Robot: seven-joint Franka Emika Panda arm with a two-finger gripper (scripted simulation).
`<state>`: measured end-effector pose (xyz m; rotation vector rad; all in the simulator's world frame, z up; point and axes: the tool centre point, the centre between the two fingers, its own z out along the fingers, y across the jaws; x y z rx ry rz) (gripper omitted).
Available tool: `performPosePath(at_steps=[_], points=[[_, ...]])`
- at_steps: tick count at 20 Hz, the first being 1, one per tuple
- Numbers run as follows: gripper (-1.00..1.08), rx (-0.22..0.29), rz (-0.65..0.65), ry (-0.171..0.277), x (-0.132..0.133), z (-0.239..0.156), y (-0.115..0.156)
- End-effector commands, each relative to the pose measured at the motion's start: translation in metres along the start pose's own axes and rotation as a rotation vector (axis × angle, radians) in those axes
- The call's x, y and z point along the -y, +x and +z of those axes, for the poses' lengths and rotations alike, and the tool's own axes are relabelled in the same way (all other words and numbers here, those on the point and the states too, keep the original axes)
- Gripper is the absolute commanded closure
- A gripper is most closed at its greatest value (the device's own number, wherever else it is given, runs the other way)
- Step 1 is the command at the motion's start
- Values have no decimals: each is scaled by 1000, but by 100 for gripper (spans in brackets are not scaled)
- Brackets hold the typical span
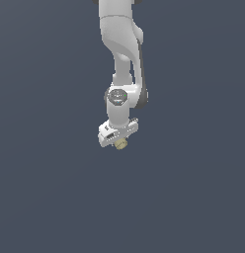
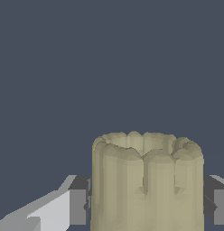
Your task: Pick up the object and move it to a goal position.
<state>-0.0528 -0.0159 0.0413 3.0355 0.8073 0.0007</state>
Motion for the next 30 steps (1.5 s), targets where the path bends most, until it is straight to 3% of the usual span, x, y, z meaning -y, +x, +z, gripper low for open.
performPosePath(at_steps=[1, 12, 30], points=[[108, 0, 0, 0, -1, -1, 0], [108, -1, 0, 1, -31, -39, 6], [108, -1, -1, 2, -139, -173, 29]])
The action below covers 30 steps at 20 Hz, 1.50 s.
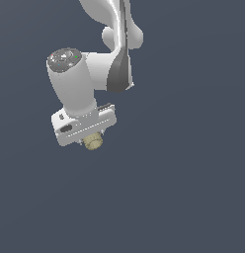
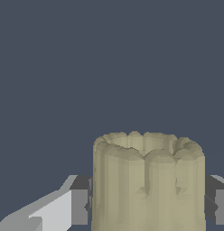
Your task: Pick up the object and move it to a goal position.
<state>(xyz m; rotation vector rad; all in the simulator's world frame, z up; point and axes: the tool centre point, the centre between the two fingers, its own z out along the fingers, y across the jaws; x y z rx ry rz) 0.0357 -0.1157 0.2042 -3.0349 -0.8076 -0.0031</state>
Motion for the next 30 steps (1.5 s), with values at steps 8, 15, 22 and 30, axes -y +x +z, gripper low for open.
performPosePath(at_steps=[8, 15, 22, 30], points=[[108, 1, -1, 0, -46, -56, 11], [108, 2, 0, 0, -71, -86, 17], [108, 2, 0, 0, -92, -110, 23], [108, 2, 0, 0, -108, -129, 28]])
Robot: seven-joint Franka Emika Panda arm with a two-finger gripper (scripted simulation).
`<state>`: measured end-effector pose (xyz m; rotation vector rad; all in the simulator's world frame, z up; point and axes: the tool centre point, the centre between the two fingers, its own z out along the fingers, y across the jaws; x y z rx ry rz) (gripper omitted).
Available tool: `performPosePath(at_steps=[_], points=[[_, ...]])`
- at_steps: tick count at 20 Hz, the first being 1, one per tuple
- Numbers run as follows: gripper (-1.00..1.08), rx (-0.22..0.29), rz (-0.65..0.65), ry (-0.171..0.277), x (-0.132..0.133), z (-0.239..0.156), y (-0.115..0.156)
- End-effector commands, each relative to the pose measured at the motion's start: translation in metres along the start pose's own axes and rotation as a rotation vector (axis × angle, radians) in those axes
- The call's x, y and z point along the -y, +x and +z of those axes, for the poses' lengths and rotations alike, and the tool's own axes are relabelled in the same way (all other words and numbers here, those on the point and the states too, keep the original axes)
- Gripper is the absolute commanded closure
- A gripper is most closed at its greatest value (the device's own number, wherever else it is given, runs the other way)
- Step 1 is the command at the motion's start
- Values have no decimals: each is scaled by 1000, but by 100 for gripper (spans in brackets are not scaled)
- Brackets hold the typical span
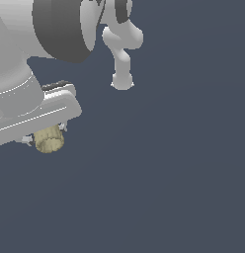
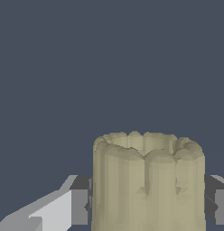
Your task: Pick up the object and move it to a goal position.
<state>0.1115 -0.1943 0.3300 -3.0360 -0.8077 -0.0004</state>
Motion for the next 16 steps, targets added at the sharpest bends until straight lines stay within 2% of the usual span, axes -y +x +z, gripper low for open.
performPosePath(at_steps=[1, 16], points=[[108, 0, 0, 0, -4, -5, 1], [108, 0, 0, 0, -12, -13, 4]])
